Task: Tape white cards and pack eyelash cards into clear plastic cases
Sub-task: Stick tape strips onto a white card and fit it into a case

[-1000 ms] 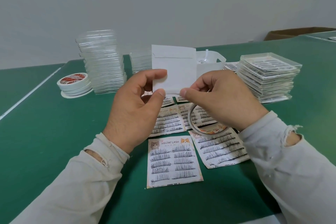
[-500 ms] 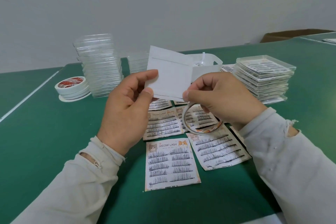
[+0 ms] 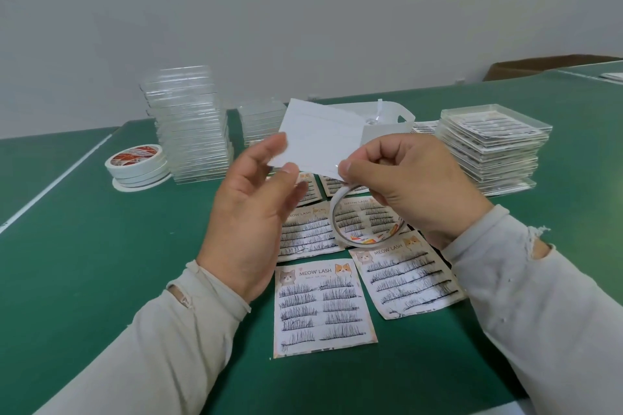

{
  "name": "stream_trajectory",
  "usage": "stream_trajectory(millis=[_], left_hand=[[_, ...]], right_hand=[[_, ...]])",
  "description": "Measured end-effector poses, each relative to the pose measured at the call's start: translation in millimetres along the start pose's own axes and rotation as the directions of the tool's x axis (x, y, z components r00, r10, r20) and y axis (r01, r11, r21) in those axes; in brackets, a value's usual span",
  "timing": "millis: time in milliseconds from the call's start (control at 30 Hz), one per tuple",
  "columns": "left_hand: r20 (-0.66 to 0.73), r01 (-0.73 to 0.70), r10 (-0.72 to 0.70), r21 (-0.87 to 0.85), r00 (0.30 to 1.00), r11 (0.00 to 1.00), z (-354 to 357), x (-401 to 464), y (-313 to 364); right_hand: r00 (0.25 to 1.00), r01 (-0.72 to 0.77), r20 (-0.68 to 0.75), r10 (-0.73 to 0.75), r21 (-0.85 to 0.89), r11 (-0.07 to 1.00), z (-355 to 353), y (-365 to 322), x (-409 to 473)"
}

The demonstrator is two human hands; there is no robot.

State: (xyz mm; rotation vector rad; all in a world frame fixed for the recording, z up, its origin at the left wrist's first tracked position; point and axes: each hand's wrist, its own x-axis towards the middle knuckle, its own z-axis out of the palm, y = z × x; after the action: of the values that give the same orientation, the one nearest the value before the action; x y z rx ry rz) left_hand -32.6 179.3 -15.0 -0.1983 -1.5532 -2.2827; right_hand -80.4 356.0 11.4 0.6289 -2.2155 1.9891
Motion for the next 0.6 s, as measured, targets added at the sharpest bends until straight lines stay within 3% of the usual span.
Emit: stream_trajectory(millis=[100,200,300,600], left_hand=[[0.083,0.008,-0.02,0.143,0.996,0.99,5.3,-5.2,-5.0],[0.017,-0.039,0.035,0.303,0.999,0.952,6.7,-4.1,-7.6],[-0.027,-0.118,0.135,0.342,0.99,0.932,1.4,-0.2,-5.7],[0.014,-0.26,0.277,0.398,0.961,0.88,3.8,-2.1,-6.2]], right_hand=[[0.998,0.036,0.062,-0.032,-0.057,0.998,4.0,0.6,-2.6],[0.992,0.042,0.122,-0.029,-0.108,0.993,7.1,2.1,-4.0],[0.996,0.027,0.089,-0.018,-0.103,0.994,7.3,3.0,-3.4],[0.994,0.103,0.079,-0.08,-0.36,0.927,12.8,-2.5,-8.4]])
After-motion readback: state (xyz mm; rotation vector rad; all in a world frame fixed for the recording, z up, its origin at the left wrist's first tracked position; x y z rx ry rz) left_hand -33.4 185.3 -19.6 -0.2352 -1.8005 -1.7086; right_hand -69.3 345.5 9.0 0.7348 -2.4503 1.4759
